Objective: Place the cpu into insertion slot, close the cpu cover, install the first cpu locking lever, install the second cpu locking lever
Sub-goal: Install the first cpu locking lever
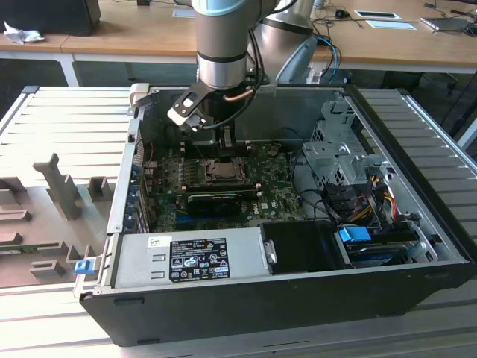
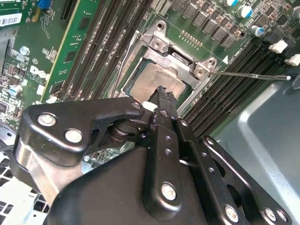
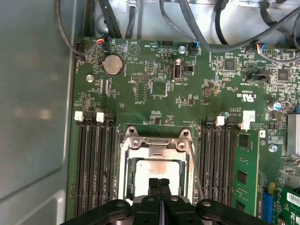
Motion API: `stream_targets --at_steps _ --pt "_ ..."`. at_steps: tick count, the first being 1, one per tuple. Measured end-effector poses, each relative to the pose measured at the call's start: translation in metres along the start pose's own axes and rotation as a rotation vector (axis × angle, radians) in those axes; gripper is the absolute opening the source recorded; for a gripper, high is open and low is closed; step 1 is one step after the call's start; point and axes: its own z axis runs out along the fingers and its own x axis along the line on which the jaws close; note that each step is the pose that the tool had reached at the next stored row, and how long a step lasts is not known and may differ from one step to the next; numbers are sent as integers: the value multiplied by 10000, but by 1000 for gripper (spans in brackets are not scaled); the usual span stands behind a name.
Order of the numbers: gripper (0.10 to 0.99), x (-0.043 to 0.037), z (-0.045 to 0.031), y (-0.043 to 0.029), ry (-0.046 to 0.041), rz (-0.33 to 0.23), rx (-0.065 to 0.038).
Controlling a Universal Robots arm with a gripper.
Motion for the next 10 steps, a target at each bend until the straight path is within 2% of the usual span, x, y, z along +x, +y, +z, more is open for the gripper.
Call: stream_targets --at_steps 3,8,10 --pt "106 0 -3 -4 0 -2 0" --pt "106 -1 -149 4 -4 0 1" --pt "106 -2 -177 5 -4 0 1"
